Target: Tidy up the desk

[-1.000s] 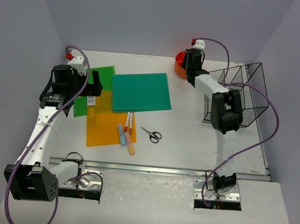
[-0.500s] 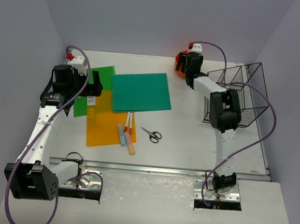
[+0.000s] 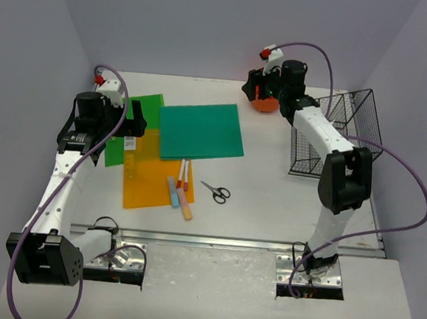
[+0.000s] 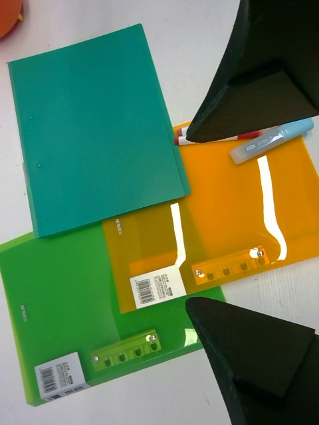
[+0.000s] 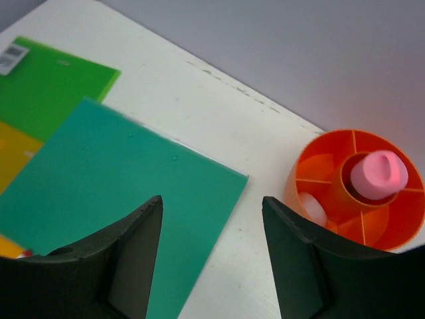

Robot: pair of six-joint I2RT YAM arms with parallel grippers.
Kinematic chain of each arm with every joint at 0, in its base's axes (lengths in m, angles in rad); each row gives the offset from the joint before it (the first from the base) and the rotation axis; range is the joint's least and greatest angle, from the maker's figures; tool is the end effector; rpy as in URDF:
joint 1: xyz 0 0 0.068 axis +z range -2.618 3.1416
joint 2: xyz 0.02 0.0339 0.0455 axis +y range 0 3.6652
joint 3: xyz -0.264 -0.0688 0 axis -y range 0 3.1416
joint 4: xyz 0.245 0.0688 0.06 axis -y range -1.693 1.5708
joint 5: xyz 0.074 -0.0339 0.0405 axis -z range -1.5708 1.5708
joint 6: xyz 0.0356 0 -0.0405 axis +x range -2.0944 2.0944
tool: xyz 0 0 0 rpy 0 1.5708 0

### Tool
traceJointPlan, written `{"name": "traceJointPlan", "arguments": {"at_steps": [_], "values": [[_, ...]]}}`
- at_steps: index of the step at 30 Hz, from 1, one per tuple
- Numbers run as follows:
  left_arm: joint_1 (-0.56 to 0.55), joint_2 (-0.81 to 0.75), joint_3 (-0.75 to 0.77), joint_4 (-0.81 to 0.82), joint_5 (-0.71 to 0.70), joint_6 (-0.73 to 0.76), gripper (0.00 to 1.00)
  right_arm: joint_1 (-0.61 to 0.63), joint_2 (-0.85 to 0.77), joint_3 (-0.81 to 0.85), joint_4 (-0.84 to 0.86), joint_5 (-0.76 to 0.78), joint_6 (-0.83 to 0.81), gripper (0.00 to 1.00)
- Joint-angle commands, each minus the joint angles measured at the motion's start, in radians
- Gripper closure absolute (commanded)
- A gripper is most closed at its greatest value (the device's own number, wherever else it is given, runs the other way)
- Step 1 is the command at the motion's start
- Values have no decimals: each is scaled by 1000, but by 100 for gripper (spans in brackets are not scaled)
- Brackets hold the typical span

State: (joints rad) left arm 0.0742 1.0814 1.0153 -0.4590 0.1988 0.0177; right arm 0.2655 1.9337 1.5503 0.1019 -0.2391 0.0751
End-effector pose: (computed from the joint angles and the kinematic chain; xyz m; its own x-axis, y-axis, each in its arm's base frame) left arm 0.2384 0.0107 0.3356 -0.4981 -0.0196 -0.8669 0.1066 0.9908 -0.0837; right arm 0.4491 0.1309 0.2941 -0.3029 -0.0068 -0.9530 -0.4530 0.8808 0.1377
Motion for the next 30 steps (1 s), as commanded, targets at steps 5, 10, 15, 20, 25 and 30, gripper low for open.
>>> {"name": "traceJointPlan", "arguments": {"at_steps": [5, 10, 15, 20, 25, 30], "values": [[3, -44, -5, 56, 6, -7, 0, 110, -23, 189, -758, -256, -505, 56], [33, -48, 26, 26, 29, -100, 0, 310, -21, 93, -1036, -111, -655, 65], [58, -43, 65, -7, 62, -145, 0, 410, 39, 36, -1116, -28, -615, 68], [62, -72, 56, -23, 54, -133, 0, 440, 95, 43, -1108, -8, -528, 70], [65, -110, 24, -34, 60, -122, 0, 448, 90, -53, -1028, 0, -502, 69], [65, -125, 3, -31, 90, -97, 0, 447, 102, -105, -977, 8, -507, 71]]}}
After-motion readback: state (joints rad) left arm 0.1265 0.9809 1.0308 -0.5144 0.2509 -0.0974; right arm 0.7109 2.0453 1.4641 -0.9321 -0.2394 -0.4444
